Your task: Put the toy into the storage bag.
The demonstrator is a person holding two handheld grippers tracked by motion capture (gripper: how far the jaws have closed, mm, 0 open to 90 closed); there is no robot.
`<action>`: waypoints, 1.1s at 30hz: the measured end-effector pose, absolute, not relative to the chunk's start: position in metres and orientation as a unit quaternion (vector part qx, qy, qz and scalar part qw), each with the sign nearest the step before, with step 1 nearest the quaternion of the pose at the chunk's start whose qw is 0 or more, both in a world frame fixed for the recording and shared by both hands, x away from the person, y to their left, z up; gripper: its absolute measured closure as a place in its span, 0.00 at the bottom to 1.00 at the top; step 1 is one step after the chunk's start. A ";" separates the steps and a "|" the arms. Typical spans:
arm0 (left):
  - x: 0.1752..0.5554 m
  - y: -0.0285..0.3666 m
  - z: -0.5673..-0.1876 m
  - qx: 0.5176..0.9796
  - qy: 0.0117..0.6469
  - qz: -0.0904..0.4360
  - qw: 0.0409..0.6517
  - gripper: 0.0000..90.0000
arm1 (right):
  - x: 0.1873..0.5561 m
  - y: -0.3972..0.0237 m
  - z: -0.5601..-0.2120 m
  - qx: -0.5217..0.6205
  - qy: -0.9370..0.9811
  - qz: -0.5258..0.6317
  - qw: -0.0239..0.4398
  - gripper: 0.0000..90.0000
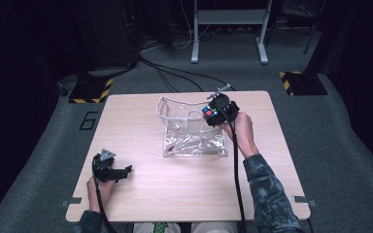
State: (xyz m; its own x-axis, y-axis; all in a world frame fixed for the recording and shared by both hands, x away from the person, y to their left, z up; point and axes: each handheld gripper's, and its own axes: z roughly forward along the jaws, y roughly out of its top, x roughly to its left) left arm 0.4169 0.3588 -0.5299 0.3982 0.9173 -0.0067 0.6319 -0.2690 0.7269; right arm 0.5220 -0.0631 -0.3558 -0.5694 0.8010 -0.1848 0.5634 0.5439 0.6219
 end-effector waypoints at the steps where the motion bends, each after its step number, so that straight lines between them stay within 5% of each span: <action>1: 0.417 0.359 -0.530 0.767 0.505 0.214 0.332 0.09 | 0.523 -0.063 -0.357 0.400 0.848 0.256 0.233 0.37; 11: 0.417 0.359 -0.530 0.767 0.505 0.214 0.332 0.09 | 0.524 -0.060 -0.362 0.406 0.851 0.250 0.221 0.37; 14: 0.417 0.359 -0.530 0.767 0.505 0.214 0.333 0.09 | 0.519 -0.062 -0.359 0.404 0.846 0.267 0.223 0.18; 21: 0.417 0.359 -0.530 0.766 0.505 0.215 0.334 0.09 | 0.502 -0.068 -0.347 0.376 0.847 0.300 0.226 0.02; 33: 0.417 0.359 -0.530 0.766 0.505 0.216 0.333 0.09 | 0.464 -0.085 -0.352 0.372 0.833 0.329 0.244 0.00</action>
State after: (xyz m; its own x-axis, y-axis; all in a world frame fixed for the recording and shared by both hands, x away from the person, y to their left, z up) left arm 0.4170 0.3586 -0.5302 0.3960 0.9182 -0.0056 0.6302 -0.2673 0.7290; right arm 0.4644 -0.0850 -0.3524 -0.6041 0.7804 -0.1613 0.4601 0.5069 0.7290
